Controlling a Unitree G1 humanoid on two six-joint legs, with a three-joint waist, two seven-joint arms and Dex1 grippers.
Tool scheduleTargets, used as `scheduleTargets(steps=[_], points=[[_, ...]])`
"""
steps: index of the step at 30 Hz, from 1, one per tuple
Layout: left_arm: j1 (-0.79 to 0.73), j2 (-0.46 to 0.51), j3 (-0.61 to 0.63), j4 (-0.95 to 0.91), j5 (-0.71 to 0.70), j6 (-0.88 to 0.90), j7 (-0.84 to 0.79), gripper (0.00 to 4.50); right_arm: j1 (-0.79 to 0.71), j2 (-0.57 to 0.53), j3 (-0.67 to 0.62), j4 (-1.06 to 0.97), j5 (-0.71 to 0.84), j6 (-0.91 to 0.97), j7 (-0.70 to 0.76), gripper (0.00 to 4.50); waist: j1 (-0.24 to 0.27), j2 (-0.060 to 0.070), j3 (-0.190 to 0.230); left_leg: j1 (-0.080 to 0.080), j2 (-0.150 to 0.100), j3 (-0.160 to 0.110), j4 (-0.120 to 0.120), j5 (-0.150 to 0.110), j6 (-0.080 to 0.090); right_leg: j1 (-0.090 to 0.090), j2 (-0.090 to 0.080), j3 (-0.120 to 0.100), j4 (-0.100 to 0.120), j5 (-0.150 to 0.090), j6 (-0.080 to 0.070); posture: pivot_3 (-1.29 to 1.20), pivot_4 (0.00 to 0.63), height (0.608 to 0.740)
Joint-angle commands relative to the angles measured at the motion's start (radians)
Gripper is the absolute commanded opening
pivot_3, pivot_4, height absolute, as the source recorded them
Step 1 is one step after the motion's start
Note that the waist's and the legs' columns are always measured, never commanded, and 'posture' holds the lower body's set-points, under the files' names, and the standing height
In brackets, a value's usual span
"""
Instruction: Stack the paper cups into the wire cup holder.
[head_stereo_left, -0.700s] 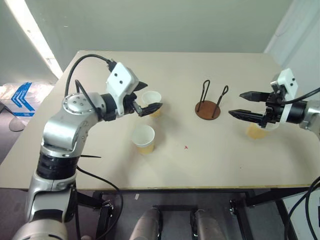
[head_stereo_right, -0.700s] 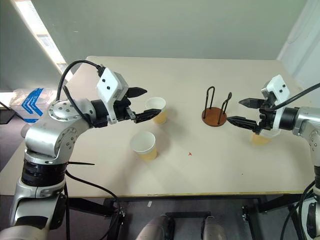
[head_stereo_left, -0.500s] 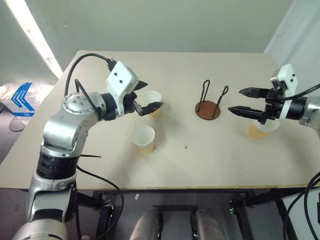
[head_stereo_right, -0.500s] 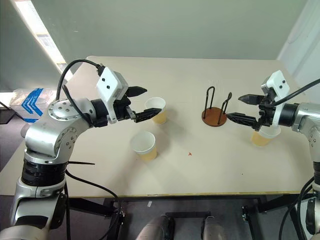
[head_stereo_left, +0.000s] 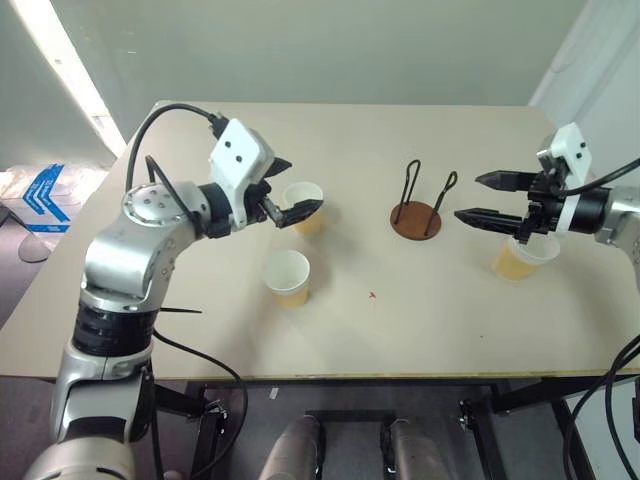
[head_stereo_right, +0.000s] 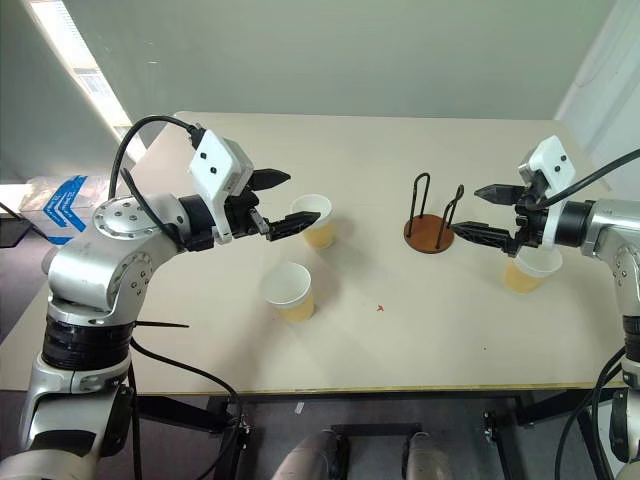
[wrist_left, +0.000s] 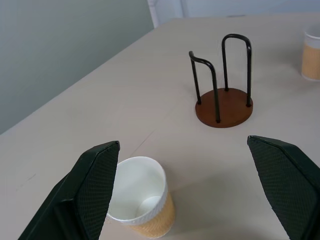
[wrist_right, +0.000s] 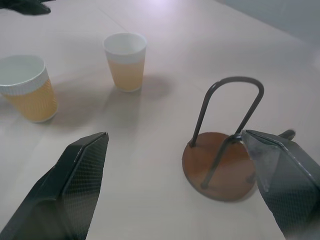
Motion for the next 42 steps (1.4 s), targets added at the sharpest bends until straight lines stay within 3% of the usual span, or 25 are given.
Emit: scheduleTargets(steps=[1, 10, 24, 42], points=[[-0.025, 0.006, 0.031, 0.001, 0.002, -0.040, -0.010, 4.50, -0.009, -0.017, -0.040, -0.045, 0.018, 0.008, -0.014, 4.48, 0.000, 0.000, 0.000, 0.000, 0.000, 0.000, 0.000, 0.000, 0.000, 0.000, 0.000, 0.000, 0.000, 0.000, 0.000, 0.00, 0.150, 0.740], [-0.023, 0.044, -0.014, 0.097, 0.035, -0.120, -0.109, 4.50, -0.018, -0.052, -0.053, -0.058, -0.009, 0.036, -0.081, 4.48, 0.000, 0.000, 0.000, 0.000, 0.000, 0.000, 0.000, 0.000, 0.000, 0.000, 0.000, 0.000, 0.000, 0.000, 0.000, 0.00, 0.150, 0.740], [-0.062, 0.026, -0.011, 0.183, 0.037, -0.171, -0.189, 4.50, -0.012, 0.037, -0.020, -0.105, 0.050, 0.187, -0.169, 4.48, 0.000, 0.000, 0.000, -0.001, 0.000, 0.000, 0.000, -0.001, 0.000, -0.001, 0.000, 0.000, 0.000, 0.000, 0.001, 0.00, 0.150, 0.740], [-0.034, 0.020, 0.017, 0.155, -0.015, -0.153, -0.201, 4.50, -0.077, 0.133, 0.059, 0.120, -0.082, 0.085, -0.219, 4.48, 0.000, 0.000, 0.000, -0.001, 0.000, 0.000, 0.000, -0.001, 0.001, -0.002, 0.000, 0.000, 0.000, 0.000, 0.001, 0.00, 0.150, 0.740]])
